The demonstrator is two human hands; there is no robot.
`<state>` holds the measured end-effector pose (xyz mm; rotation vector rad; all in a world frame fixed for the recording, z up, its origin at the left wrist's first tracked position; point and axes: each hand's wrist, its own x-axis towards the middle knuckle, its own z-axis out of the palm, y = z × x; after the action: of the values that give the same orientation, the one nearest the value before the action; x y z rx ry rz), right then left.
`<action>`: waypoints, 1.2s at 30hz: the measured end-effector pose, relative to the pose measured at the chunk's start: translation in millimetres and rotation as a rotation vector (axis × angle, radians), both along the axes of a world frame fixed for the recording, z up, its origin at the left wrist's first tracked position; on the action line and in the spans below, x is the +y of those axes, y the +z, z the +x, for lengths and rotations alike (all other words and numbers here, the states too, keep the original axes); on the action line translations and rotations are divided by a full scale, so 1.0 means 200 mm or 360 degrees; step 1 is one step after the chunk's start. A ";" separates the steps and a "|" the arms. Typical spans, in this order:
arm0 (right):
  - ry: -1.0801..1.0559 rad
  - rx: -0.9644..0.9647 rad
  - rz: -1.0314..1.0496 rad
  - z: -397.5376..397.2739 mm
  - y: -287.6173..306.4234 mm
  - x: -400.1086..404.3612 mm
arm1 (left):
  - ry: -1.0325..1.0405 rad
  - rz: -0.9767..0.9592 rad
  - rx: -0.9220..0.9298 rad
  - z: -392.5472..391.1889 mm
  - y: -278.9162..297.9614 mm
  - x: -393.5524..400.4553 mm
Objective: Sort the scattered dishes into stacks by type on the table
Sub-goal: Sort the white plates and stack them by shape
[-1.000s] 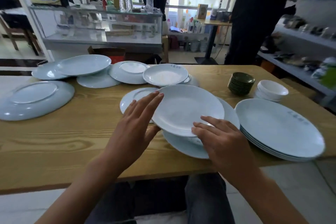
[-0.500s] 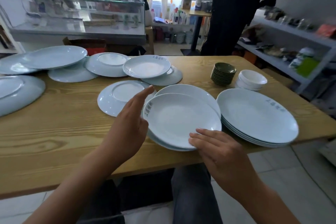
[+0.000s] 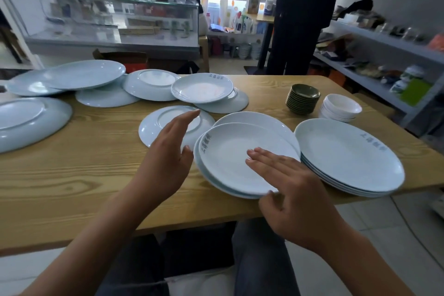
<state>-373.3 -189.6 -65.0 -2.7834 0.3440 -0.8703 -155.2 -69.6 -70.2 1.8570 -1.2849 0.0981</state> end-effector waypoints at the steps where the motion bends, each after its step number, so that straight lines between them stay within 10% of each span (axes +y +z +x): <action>1: 0.0013 0.0000 -0.0012 0.02 0.01 0.00 | -0.0006 -0.0002 -0.0005 0.01 0.00 0.01; 18: -0.0123 0.0004 -0.0181 0.50 0.15 0.00 | 0.0385 0.0625 -0.0258 0.37 -0.25 -0.22; 29: 0.0074 0.0069 0.0085 0.74 0.25 0.24 | 0.0361 0.0431 0.0007 0.48 -0.25 0.21; 36: 0.0139 0.0129 0.0163 0.88 0.17 0.37 | 0.0463 0.0843 -0.0387 0.31 -0.22 0.51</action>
<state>-198.2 -114.7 -30.1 -2.7213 0.2700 -0.7015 -93.3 32.8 -115.1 2.5480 -1.2745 0.1526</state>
